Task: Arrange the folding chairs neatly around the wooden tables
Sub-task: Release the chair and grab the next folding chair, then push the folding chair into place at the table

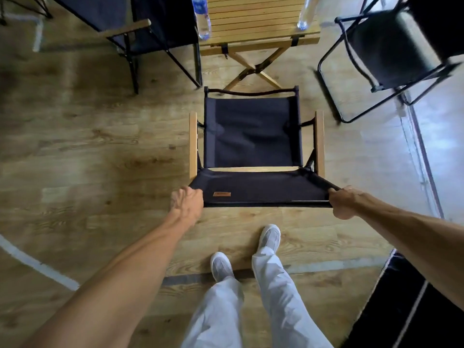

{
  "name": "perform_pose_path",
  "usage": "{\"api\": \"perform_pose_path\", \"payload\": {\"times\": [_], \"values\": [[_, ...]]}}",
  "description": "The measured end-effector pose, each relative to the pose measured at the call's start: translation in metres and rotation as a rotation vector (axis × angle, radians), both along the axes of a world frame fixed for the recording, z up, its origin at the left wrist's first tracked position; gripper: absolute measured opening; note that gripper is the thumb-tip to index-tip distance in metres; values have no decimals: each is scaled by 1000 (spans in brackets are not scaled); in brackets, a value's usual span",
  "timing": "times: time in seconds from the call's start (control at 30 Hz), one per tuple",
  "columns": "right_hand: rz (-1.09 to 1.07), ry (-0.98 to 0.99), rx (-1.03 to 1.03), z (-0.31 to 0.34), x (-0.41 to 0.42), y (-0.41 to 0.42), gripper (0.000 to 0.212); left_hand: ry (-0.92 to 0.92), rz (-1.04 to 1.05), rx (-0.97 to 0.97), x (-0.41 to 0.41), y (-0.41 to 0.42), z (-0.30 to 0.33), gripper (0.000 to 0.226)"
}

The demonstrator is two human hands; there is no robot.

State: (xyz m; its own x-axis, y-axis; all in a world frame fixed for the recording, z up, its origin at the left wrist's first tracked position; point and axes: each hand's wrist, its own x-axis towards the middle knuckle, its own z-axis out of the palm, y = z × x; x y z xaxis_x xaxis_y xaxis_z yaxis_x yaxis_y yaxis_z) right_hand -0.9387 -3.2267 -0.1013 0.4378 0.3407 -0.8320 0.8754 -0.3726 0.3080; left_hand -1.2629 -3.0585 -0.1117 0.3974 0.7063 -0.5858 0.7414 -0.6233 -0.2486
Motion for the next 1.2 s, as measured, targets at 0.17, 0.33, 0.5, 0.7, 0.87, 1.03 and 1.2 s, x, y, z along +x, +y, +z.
{"api": "perform_pose_path", "payload": {"times": [0.17, 0.33, 0.5, 0.7, 0.87, 1.03, 1.2], "values": [[16, -61, 86, -1, 49, 10, 46, 26, 5, 0, 59, 18, 1, 35], [215, -188, 310, -16, 74, 19, 52, 2, -57, -39, 103, 20, -1, 41], [222, -9, 384, -34, 45, 18, 55, -245, -98, -222, 145, -9, -20, 44], [162, -36, 450, -43, 44, 27, 24, -231, -37, -110, 153, -23, -36, 36], [195, -34, 499, -48, 46, 32, 24, -216, -6, -80, 157, -18, -39, 22], [236, 0, 518, -45, 62, 56, 25, -207, 32, -66, 172, 2, -38, 15], [252, -12, 534, -41, 94, 102, 27, -192, 78, -71, 204, 40, -36, 17]]}}
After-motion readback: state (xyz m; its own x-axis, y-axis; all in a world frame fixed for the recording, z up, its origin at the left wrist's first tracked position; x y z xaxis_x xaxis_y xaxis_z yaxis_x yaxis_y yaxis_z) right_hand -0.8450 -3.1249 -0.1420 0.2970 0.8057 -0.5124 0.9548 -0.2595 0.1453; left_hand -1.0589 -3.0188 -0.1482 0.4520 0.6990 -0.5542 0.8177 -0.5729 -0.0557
